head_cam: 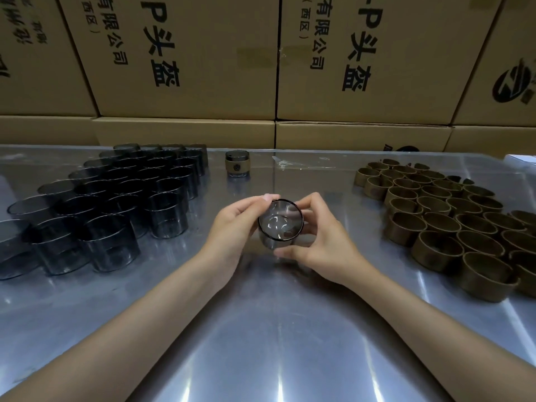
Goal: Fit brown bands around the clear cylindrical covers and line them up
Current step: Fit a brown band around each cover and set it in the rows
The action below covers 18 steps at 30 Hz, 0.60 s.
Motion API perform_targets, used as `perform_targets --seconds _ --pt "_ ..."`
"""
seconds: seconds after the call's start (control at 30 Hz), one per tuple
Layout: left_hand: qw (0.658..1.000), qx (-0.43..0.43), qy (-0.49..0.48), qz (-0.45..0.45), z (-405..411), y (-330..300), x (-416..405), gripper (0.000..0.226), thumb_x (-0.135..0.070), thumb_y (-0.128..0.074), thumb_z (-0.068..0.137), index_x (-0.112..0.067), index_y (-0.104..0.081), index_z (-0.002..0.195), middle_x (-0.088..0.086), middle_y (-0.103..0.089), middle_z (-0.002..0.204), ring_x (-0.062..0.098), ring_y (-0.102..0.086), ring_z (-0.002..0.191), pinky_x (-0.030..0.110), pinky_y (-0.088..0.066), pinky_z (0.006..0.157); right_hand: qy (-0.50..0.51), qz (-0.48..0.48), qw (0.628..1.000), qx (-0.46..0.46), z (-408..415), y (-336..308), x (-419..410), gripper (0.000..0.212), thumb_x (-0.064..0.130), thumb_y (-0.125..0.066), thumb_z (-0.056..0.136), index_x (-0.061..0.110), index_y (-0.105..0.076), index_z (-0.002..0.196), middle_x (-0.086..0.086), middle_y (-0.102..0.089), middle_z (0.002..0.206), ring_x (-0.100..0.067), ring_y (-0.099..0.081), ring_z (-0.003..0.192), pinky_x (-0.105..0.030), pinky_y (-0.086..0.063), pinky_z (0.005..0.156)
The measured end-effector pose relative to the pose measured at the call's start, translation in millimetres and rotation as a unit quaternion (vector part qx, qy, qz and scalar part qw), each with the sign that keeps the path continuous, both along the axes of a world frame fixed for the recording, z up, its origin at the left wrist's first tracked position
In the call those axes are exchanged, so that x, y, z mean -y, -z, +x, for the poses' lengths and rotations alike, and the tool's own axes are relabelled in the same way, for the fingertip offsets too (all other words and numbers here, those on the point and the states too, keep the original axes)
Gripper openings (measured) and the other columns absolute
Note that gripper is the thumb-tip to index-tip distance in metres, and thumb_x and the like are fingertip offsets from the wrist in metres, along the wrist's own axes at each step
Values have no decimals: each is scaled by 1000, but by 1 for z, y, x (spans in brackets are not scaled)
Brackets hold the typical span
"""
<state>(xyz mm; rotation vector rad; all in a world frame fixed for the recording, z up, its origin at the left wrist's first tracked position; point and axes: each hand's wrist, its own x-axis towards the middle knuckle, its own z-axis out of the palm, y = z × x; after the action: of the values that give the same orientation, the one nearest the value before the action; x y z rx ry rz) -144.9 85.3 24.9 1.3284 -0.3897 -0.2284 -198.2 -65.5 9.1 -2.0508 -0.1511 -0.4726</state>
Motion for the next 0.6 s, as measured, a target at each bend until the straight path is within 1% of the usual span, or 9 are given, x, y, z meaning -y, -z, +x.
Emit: perform_targets --seconds 0.07,0.13,0.17,0.23,0.3,0.4,0.5,0.53,0.6 --pt "998 2 64 -19 5 -2 -5 19 -17 -57 89 -16 -72 101 -2 -75 98 5 -67 95 13 -50 88 0 23 1000 -2 1 1 2 60 9 -88 62 33 -43 93 3 -67 105 -17 -68 95 -44 -53 89" --pt "991 1 127 -30 10 -2 -12 31 -18 -59 81 -14 -68 111 1 -73 107 6 -65 104 15 -47 97 -5 46 999 -6 3 2 4 61 4 -87 63 31 -42 93 0 -66 106 -23 -68 97 -40 -54 90" --pt "988 5 154 -31 12 -2 -15 36 -16 -61 80 -13 -66 115 2 -72 111 8 -65 107 17 -47 98 -11 61 998 -8 3 2 5 60 1 -87 64 28 -42 94 -2 -66 107 -25 -68 97 -37 -55 88" --pt "984 26 177 -17 14 -1 -18 43 -8 -70 78 -14 -63 120 3 -71 115 11 -65 109 20 -50 93 -23 91 996 -13 4 2 6 59 -3 -85 65 23 -41 95 -8 -66 108 -25 -69 93 -33 -57 84" --pt "986 59 152 21 12 -1 -15 50 -8 -76 73 -19 -63 120 -1 -71 115 11 -65 109 22 -51 91 -25 104 994 -16 3 2 6 58 -4 -84 66 22 -41 94 -7 -65 105 -19 -69 86 -34 -58 81" --pt "986 130 69 84 4 1 -6 54 -11 -85 66 -19 -61 113 -4 -71 108 4 -65 103 15 -49 86 -15 84 996 -20 3 2 5 58 0 -86 64 22 -41 94 2 -65 99 -16 -69 85 -39 -58 79" --pt "966 206 -40 151 -6 4 5 50 -13 -88 64 -17 -53 100 -6 -64 94 -9 -59 83 7 -45 72 -2 14 1000 -9 0 2 2 61 11 -90 61 28 -42 95 6 -65 101 -14 -68 87 -34 -53 68" --pt "961 214 -70 162 -10 5 7 50 -16 -88 65 -17 -50 97 -6 -62 91 -8 -57 78 6 -44 67 3 -14 1000 0 -1 1 1 62 14 -90 60 30 -42 95 8 -65 100 -11 -67 87 -32 -51 68" --pt "956 215 -112 164 -16 6 11 47 -21 -87 67 -18 -48 92 -5 -60 87 -7 -56 74 7 -44 62 9 -49 999 13 -3 1 -2 62 19 -90 60 33 -41 95 11 -67 89 -8 -66 79 -33 -53 67"
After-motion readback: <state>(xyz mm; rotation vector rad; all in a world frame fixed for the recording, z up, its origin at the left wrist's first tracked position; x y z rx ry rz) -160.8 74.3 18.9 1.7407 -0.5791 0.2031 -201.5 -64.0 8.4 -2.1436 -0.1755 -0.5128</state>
